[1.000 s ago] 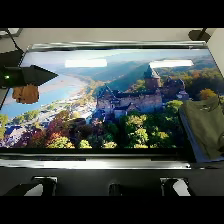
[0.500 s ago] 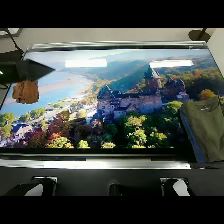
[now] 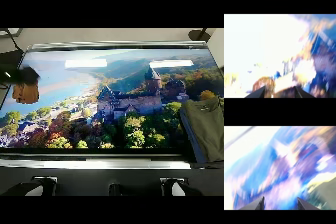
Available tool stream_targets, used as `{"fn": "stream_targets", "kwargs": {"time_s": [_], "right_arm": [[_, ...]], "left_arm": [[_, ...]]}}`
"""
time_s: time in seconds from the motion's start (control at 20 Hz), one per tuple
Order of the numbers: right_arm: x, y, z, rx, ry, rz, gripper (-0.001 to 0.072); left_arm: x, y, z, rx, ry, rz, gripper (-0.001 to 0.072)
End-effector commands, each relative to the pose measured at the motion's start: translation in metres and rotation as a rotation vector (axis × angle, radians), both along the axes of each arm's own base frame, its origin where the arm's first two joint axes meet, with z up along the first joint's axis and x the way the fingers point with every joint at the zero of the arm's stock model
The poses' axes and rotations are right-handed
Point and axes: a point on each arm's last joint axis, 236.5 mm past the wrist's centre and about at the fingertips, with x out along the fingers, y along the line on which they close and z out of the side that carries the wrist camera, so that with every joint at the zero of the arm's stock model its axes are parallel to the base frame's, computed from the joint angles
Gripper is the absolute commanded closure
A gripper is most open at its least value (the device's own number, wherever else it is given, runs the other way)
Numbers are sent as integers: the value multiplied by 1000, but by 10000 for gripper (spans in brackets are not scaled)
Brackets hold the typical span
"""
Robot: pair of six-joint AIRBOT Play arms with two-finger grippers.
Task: Fold the shirts.
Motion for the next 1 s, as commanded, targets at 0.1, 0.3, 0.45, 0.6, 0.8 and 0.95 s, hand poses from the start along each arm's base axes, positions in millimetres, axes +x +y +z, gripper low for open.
{"fn": "stream_targets", "kwargs": {"time_s": [0.1,0.3,0.45,0.6,0.8,0.95], "right_arm": [[-27,118,-137,-40,512,270,216],[-21,127,-166,-78,585,300,215],[-20,128,-168,-78,589,299,216],[-20,128,-168,-77,589,300,216],[-20,128,-168,-77,589,300,216],[-20,128,-168,-77,589,300,216]], "left_arm": [[-105,-8,-155,-38,450,60,222],[-85,-8,-140,-92,263,136,222],[-80,-8,-133,-92,238,135,223],[-80,-8,-134,-92,238,135,223],[-80,-8,-134,-92,239,135,223],[-80,-8,-134,-92,239,135,223]]}}
